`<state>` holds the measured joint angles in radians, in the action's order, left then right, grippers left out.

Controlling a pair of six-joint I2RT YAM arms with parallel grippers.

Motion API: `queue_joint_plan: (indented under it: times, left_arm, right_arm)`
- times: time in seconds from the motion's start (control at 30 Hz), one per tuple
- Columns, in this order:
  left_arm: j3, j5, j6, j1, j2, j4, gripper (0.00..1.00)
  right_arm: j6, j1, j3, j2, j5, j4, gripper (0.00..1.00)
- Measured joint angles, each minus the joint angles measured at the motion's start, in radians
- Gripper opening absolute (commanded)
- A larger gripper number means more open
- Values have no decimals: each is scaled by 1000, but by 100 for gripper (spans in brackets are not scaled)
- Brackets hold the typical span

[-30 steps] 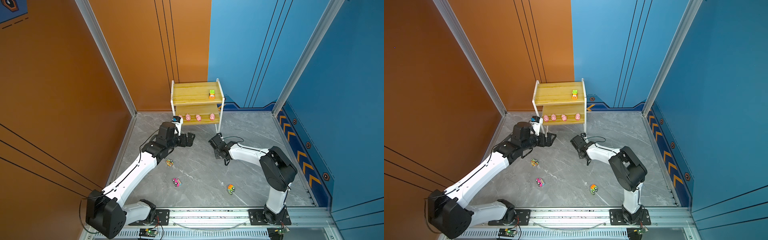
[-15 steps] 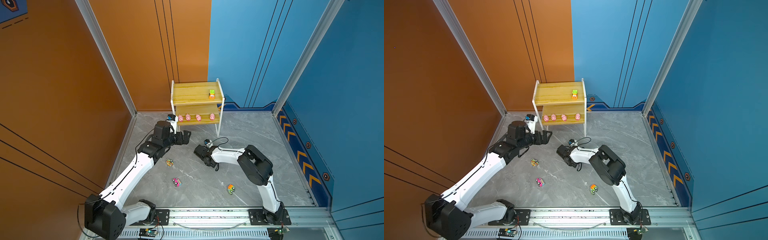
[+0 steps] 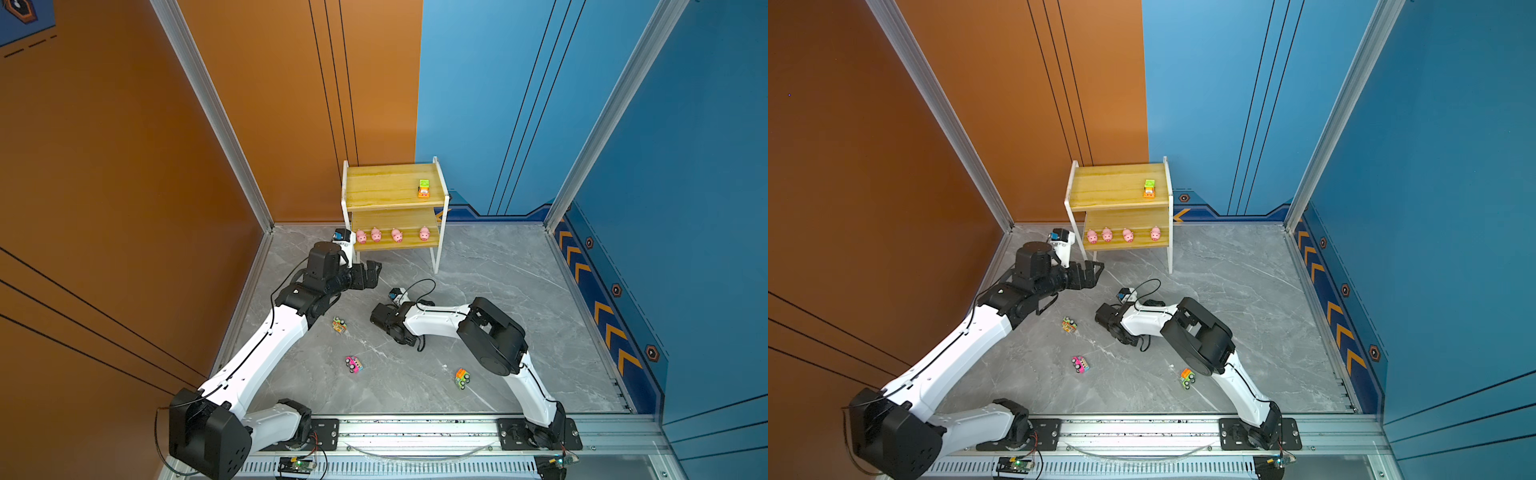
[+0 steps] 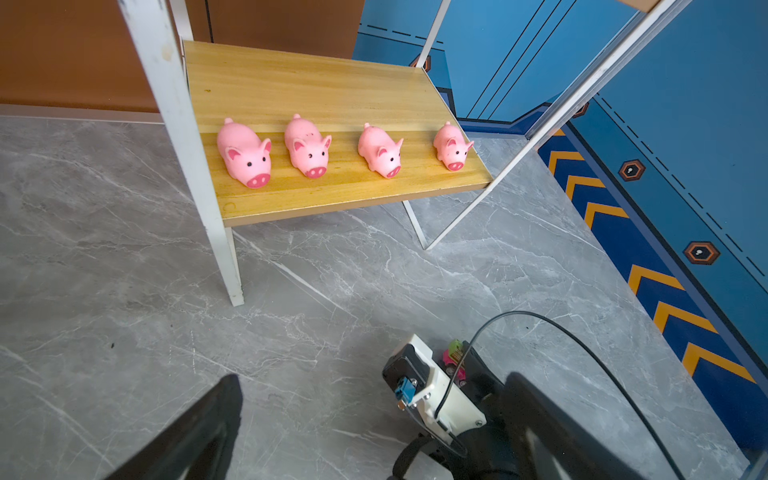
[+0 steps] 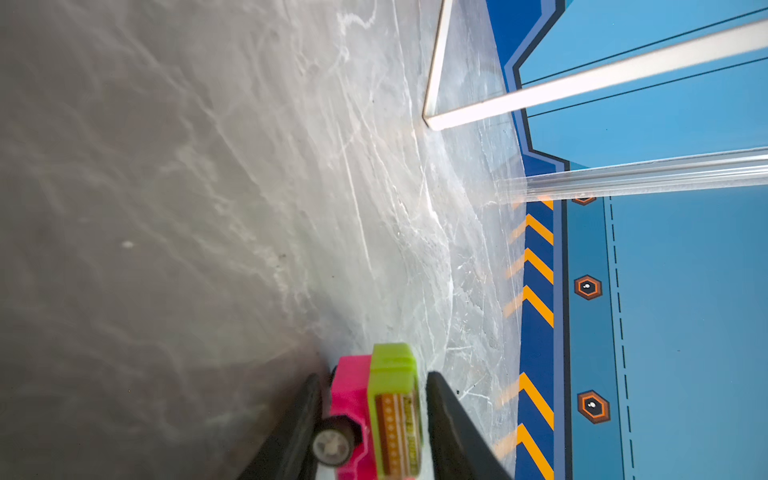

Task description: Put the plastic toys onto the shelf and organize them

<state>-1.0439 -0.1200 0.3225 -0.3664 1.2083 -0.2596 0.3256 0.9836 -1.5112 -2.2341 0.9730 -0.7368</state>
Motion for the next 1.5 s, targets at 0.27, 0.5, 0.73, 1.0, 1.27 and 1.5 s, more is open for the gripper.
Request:
queue_joint_plan:
  times: [0.27,0.5,0.73,1.0,1.27,1.5]
  left_arm:
    - [0,4,0,0,-1,0,98]
    - [0,7,0,0,-6,0,98]
    - [0,7,0,0,-12,0,98]
    - [0,8,0,0,-12,0,98]
    - [0,8,-1,0,-12,0,98]
    - [0,1,-16,-8,-14,2,98]
  right_arm:
    - [4,24,-14,1,-47,-4,47]
    - [19,32,-14,33,-148,15,47]
    - [41,50,-13,58,-228,42,55]
    - [47,79,-20,67,-235,55,73]
    - [-17,98,62,187,-272,131,80]
    - [-143,-39,429,551,-512,475,81]
